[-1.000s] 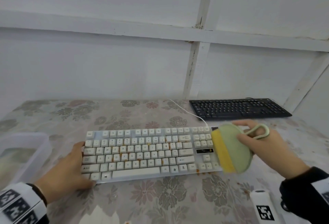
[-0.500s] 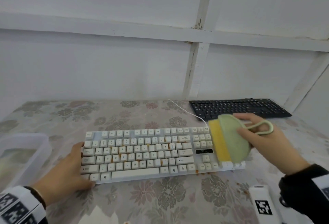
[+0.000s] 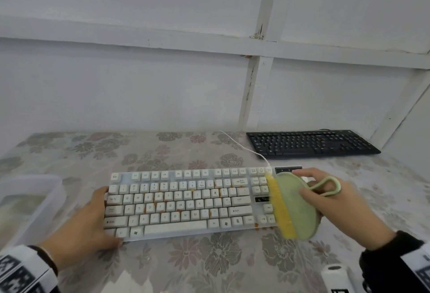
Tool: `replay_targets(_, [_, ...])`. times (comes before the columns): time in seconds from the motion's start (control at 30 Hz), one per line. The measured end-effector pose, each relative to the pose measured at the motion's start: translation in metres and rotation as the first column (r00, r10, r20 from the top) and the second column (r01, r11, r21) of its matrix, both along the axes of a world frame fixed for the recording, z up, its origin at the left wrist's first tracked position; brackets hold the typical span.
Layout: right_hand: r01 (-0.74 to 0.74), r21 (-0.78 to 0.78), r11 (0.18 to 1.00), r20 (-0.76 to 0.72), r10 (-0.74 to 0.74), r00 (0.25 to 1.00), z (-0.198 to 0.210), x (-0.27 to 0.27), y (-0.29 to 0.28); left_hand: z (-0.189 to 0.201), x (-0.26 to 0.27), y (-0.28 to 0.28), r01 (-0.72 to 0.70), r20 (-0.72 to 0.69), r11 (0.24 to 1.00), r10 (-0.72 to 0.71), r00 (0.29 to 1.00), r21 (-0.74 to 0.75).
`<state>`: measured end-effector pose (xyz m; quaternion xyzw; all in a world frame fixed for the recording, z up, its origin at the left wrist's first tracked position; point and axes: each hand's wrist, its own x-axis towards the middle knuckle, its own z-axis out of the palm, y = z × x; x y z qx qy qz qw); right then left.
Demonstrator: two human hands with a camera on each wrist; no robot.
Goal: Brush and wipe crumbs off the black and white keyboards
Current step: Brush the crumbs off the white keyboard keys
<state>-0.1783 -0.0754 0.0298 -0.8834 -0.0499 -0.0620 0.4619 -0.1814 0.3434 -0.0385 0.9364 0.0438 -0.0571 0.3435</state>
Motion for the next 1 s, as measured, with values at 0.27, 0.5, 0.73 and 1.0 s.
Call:
replay_targets(0.27, [0.105, 0.059, 0.993, 0.164, -0.114, 0.98, 0.015, 0.019, 0.011, -0.001, 0.0, 0.0, -0.004, -0.003, 1.0, 0.004, 1.0, -0.003])
replay_targets(0.5, [0.02, -0.045, 0.999, -0.015, -0.021, 1.0, 0.003, 0.003, 0.009, 0.001, -0.002, -0.001, 0.005, 0.027, 0.999, -0.004, 1.0, -0.037])
replay_targets(0.73, [0.122, 0.05, 0.991, 0.122, -0.128, 0.984, 0.015, 0.014, 0.015, 0.006, -0.004, -0.005, 0.02, 0.044, 0.998, -0.018, 0.999, -0.052])
replay_targets(1.0, [0.042, -0.027, 0.999, -0.004, -0.042, 0.999, -0.006, -0.016, 0.015, 0.005, -0.003, -0.004, 0.021, 0.025, 0.997, -0.02, 1.0, -0.073])
